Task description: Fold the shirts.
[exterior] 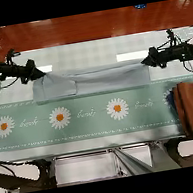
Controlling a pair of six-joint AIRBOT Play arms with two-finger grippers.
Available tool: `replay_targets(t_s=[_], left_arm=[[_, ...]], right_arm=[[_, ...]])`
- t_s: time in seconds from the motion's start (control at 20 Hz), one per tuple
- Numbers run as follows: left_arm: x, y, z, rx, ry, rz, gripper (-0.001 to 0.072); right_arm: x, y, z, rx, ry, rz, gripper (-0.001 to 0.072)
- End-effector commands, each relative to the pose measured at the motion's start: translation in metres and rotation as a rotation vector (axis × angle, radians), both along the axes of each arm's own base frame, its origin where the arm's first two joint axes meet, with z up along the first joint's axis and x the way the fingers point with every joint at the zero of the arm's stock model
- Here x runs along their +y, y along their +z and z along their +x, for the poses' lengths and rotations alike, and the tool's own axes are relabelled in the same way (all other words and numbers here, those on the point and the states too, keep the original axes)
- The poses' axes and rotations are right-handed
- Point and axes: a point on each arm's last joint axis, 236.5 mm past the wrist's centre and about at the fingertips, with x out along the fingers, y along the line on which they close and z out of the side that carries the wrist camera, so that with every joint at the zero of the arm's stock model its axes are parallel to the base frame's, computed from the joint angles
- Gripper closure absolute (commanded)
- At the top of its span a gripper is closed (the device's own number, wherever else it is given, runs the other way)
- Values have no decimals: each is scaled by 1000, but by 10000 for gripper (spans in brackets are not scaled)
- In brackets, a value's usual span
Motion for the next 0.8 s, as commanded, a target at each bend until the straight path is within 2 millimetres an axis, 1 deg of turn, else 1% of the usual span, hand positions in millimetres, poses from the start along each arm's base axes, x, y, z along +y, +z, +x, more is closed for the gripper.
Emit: replay_targets(t_s=[0.0,0.05,0.1,0.15,0.2,0.25,0.3,0.35,0.4,0.5,0.55,0.6,0.65,0.7,0.75], left_arm=[[-5,-16,20,39,-1,-14,687],[-6,-20,19,51,-5,-19,640],[-9,-23,15,70,-20,-26,373],[-10,-24,8,90,-39,-26,207],[-1,-22,3,116,-43,-16,201],[12,-18,-3,150,-39,4,201],[32,-10,-9,170,-34,37,201],[54,3,-13,160,-23,77,201],[77,21,-14,122,13,123,202],[118,62,-14,6,111,229,202],[127,82,-14,-66,147,272,202],[134,99,-19,-133,188,334,202],[134,108,-28,-183,214,394,202],[124,112,-41,-232,225,429,202],[109,109,-56,-266,225,441,202]], right_arm=[[-6,-14,24,0,-28,-4,685],[-9,-19,28,-3,-43,-12,566],[-11,-21,29,-3,-50,-14,341],[-11,-22,29,-3,-47,-19,299],[-14,-20,27,-1,-45,-15,299],[-19,-14,23,8,-35,-1,300],[-25,-6,17,19,-24,17,300],[-35,5,9,25,-21,32,300],[-51,16,1,21,-32,24,300],[-91,30,-16,19,-70,-77,300],[-111,33,-23,23,-116,-138,300],[-124,32,-28,25,-173,-180,301],[-131,25,-31,21,-235,-205,300],[-130,15,-34,22,-275,-201,301],[-121,1,-38,39,-296,-175,301]])
